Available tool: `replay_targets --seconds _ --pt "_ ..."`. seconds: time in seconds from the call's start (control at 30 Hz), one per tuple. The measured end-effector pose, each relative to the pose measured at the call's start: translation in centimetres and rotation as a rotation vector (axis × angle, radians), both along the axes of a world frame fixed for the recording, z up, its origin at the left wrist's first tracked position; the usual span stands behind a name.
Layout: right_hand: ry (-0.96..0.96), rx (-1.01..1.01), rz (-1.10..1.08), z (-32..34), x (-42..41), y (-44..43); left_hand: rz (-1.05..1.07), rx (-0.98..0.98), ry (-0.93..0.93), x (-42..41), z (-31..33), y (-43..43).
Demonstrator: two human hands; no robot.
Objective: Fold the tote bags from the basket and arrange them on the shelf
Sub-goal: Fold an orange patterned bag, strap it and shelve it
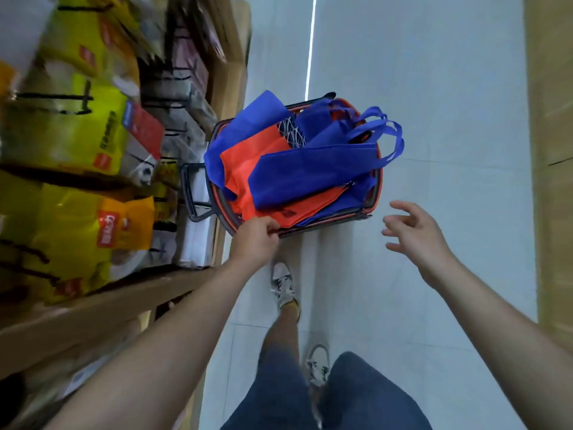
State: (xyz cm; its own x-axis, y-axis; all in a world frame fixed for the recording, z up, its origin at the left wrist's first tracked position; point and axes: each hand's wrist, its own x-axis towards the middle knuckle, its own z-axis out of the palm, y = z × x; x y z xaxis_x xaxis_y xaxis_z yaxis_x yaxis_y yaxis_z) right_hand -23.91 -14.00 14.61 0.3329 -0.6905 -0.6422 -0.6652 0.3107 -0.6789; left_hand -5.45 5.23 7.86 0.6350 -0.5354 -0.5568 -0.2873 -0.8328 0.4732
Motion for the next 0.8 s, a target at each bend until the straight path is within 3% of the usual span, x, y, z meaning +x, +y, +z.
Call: replay_targets --seconds 0.17,0.27,0.37,0.43,0.53,0.6,0.7,0.8 --pt "0.05 0.035 0.124 -9.3 4.8 -3.7 -0.323 0.246 -0.074 1.5 -9.6 -4.6" --pt "0.086 -0.053 0.429 -14.4 6.0 -5.4 -0.355 0.336 -0.096 2.0 -13.0 -5.4" --pt "0.228 -0.288 0.881 -18.3 7.0 -6.7 -0.293 0.224 -0.151 3.0 -13.1 -5.6" --pt "0.342 -0.38 1.022 -19.4 7.7 -7.5 -0.256 0.047 -0.255 3.6 -10.9 -5.9" --pt "0.256 -0.534 0.968 -19.7 8.9 -9.8 -0.149 -0.193 -0.374 4.7 -6.5 -5.8" --pt "0.154 -0.578 0.869 -18.5 9.9 -12.0 -0.013 -0.252 -0.411 5.5 -3.2 -5.8" --pt "-0.002 -0.386 0.701 -14.0 11.8 -13.9 0.175 -0.291 -0.436 6.8 1.1 -6.3" --pt "-0.207 -0.018 0.424 -8.4 14.0 -14.4 0.341 -0.213 -0.453 8.2 4.7 -6.5"
